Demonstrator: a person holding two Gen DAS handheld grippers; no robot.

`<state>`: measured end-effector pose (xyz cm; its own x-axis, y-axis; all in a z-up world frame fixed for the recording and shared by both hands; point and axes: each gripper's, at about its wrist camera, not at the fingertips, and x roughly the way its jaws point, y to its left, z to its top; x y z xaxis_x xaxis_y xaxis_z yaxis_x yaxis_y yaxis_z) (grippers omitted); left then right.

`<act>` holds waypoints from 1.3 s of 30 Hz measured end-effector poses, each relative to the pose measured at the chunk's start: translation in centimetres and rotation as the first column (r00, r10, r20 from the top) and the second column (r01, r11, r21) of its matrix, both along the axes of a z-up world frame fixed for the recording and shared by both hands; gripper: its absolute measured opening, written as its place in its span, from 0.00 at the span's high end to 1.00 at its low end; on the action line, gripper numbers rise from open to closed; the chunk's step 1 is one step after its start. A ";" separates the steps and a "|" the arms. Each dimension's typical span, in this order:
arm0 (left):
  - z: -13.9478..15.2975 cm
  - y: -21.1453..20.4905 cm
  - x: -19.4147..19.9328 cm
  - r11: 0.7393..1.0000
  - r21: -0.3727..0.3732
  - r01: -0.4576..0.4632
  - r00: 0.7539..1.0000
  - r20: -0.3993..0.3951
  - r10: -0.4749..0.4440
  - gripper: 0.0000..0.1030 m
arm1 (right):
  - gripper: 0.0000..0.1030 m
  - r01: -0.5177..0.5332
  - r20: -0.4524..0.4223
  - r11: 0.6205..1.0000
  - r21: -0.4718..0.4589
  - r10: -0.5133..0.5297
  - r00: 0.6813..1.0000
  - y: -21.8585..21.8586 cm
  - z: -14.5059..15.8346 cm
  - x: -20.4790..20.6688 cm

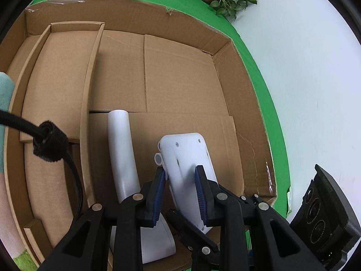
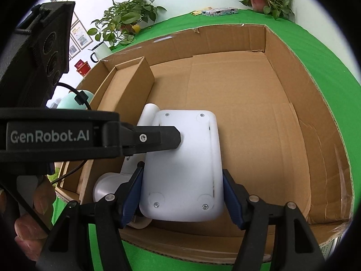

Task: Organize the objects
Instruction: 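Lift the white device with the right gripper and carry it over the box, then lower the white device beside the hair dryer and open the right gripper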

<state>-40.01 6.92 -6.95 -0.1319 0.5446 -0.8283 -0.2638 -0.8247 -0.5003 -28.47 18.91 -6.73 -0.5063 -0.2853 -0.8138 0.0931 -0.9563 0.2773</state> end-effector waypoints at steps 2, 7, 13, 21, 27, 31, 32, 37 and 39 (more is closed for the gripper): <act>-0.3 0.2 -0.2 1.000 -0.014 -0.002 1.000 0.004 0.002 0.84 | 0.34 -0.012 0.017 1.000 0.009 0.011 1.000 -0.1 -0.1 -0.3; -0.5 0.0 0.0 1.000 -0.014 0.004 1.000 0.011 -0.004 0.85 | 0.34 -0.058 0.051 0.998 0.018 0.057 0.997 -0.3 -0.3 -0.5; -0.5 0.1 0.3 0.999 -0.037 0.026 1.000 0.003 -0.025 0.85 | 0.34 -0.070 0.039 0.997 -0.046 0.072 0.997 0.5 0.1 -0.3; 3.4 -2.4 1.7 0.996 -0.085 -0.018 0.987 -0.163 0.004 0.85 | 0.37 -0.005 0.026 0.998 -0.064 0.007 1.000 2.8 0.5 -2.2; 6.2 -6.0 3.2 0.990 -0.101 -0.094 0.956 -0.286 0.062 0.84 | 0.61 -0.026 0.054 0.998 -0.053 0.028 0.998 2.0 -0.3 -4.2; 6.4 -7.4 3.8 0.990 -0.096 -0.102 0.951 -0.302 0.069 0.84 | 0.70 -0.032 0.064 0.999 -0.041 0.035 0.997 1.5 -0.8 -4.3; 6.2 -7.3 3.8 0.990 -0.096 -0.101 0.952 -0.299 0.068 0.84 | 0.73 -0.034 0.061 0.999 -0.029 0.036 0.998 1.3 -0.9 -4.2; 5.2 -7.6 3.9 0.990 -0.105 -0.092 0.956 -0.287 0.058 0.84 | 0.78 -0.039 0.058 0.999 -0.006 0.039 0.998 1.1 -0.8 -4.0; 4.9 -7.5 4.0 0.991 -0.103 -0.087 0.957 -0.287 0.054 0.84 | 0.78 -0.033 0.060 0.999 0.001 0.033 0.998 1.1 -0.7 -3.8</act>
<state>-35.97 -0.56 -2.05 -0.4041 0.4306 -0.8070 -0.3199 -0.8931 -0.3164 -32.23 19.98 -7.47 -0.4468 -0.2994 -0.8431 0.1081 -0.9535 0.2814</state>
